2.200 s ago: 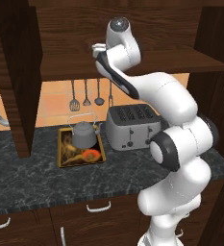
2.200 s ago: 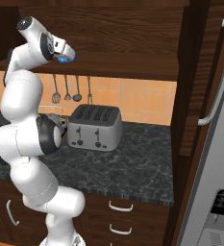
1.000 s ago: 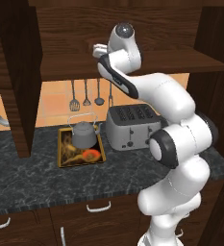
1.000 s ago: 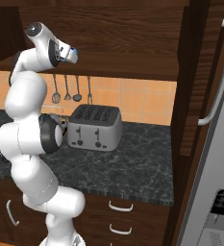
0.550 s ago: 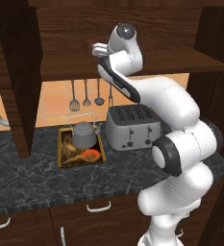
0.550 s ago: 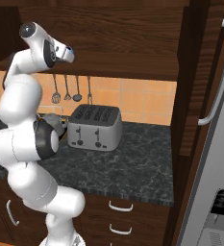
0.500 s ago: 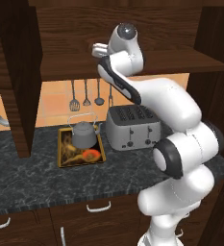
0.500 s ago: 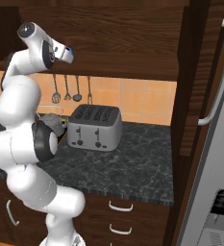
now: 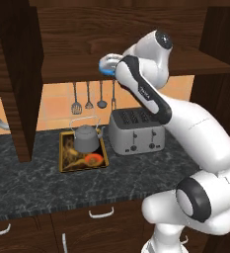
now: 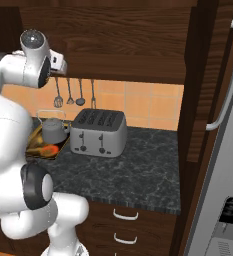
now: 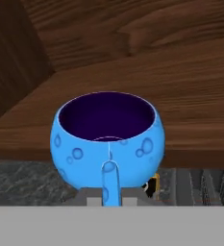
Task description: Pick the kettle from the counter and place it on the tray. Then pick the mug from the cabinet and place it on the tray. Then close the cabinet doors.
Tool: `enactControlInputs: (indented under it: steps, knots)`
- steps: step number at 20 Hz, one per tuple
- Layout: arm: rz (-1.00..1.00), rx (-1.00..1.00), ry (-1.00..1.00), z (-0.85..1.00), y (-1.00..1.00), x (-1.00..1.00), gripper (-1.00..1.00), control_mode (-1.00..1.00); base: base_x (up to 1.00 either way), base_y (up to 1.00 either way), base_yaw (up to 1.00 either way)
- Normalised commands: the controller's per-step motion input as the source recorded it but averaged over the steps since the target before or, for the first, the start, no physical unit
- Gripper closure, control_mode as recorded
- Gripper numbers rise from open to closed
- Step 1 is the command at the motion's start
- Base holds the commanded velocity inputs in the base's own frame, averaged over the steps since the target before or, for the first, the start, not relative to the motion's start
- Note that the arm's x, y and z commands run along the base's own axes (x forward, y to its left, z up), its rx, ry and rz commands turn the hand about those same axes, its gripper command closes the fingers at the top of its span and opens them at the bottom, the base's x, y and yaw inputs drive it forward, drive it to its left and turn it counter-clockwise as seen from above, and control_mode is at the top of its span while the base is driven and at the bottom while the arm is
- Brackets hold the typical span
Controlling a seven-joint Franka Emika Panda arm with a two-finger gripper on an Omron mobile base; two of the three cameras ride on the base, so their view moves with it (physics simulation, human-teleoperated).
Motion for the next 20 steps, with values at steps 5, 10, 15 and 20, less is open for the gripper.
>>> enactControlInputs:
  steps: [5, 10, 15, 20]
  knots:
    - [0.45, 0.00, 0.00, -0.24, 0.04, -1.00, 1.00, -1.00, 0.00, 0.00, 0.00]
    - [0.38, 0.00, 0.00, -0.43, 0.06, -0.95, 1.00, -1.00, 0.00, 0.00, 0.00]
    - [0.36, 0.00, 0.08, -0.56, 0.01, -0.48, 1.00, -1.00, 0.00, 0.00, 0.00]
    - [0.29, -0.07, 0.07, -0.67, 0.17, -0.14, 1.00, -1.00, 0.00, 0.00, 0.00]
